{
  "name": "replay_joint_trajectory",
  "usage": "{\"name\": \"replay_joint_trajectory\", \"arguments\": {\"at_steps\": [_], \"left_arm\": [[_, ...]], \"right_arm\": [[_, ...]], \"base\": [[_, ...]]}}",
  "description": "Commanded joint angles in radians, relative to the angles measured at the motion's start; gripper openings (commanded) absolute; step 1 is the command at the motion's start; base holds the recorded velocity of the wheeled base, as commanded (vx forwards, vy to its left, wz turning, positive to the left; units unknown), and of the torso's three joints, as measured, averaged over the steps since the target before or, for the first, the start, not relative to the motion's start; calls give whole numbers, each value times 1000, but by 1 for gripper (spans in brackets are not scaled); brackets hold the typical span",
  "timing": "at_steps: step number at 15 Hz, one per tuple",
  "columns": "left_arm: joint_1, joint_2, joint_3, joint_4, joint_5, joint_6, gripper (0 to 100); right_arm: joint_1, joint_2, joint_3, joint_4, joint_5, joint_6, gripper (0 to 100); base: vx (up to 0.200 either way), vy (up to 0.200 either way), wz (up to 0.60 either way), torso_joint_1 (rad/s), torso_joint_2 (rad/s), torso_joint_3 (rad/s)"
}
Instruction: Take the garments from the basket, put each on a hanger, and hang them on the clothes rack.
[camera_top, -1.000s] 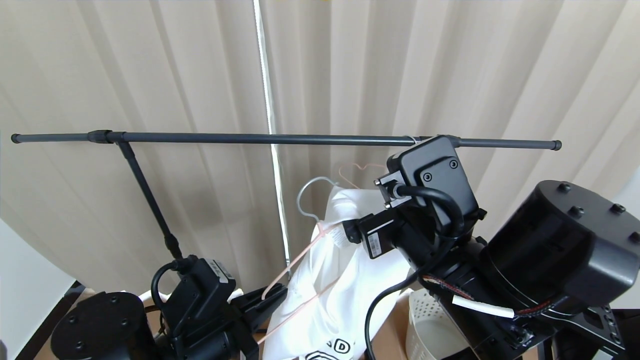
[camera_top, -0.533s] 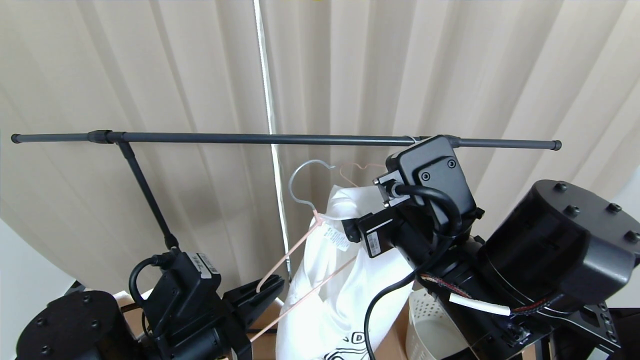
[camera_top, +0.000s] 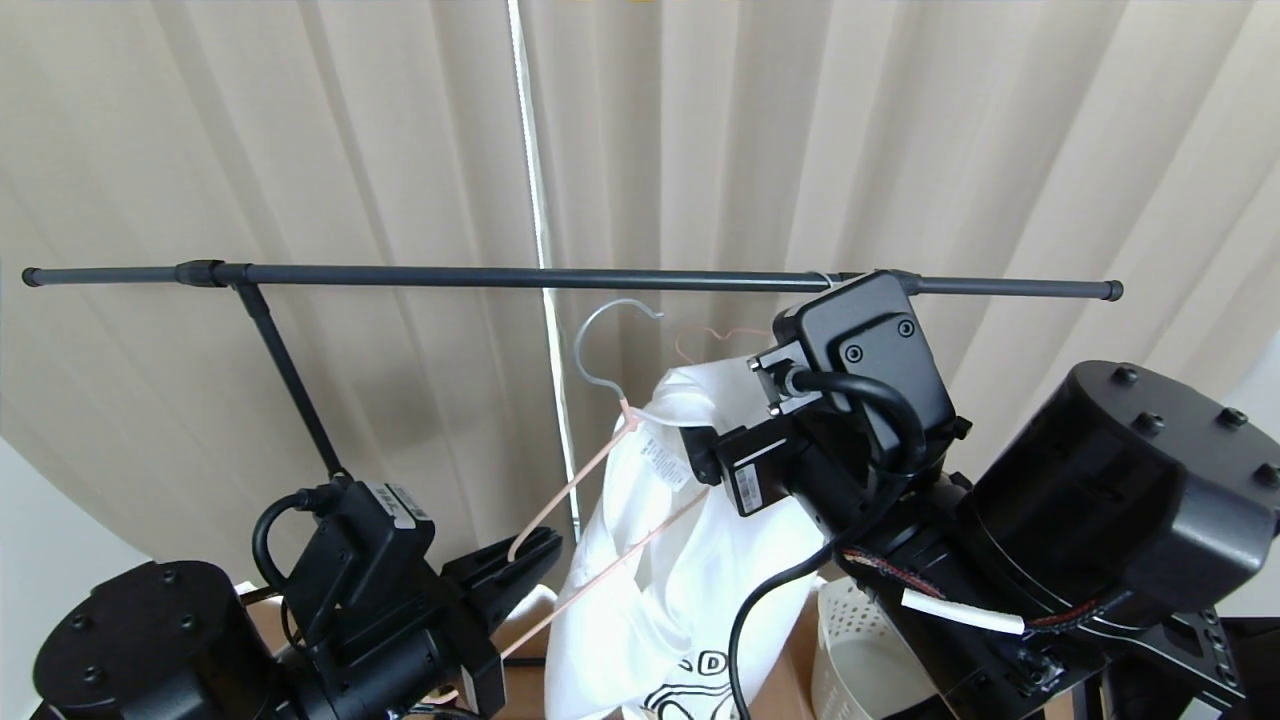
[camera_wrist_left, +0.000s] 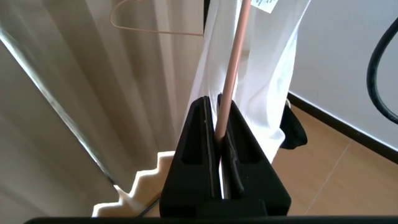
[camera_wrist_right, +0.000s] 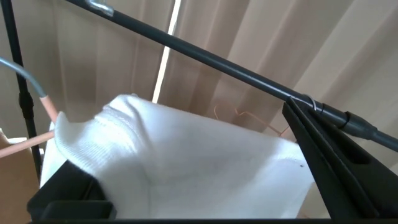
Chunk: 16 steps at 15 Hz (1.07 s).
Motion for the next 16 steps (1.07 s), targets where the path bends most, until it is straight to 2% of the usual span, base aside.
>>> {"name": "replay_joint_trajectory", "arguments": {"at_steps": [1,5,16], "left_arm": [[8,3,-8,-3,2,-1,0],[19,4,-28,-3,22,-24,0],[19,1,-32,-3,22,-24,0]], "right_arm": [[0,0,0,1,0,0,100],[0,1,0,1,0,0,100],[0,1,2,1,0,0,100]], "base": [[0,0,0,0,0,0],[0,0,0,0,0,0],[0,0,0,0,0,0]]}}
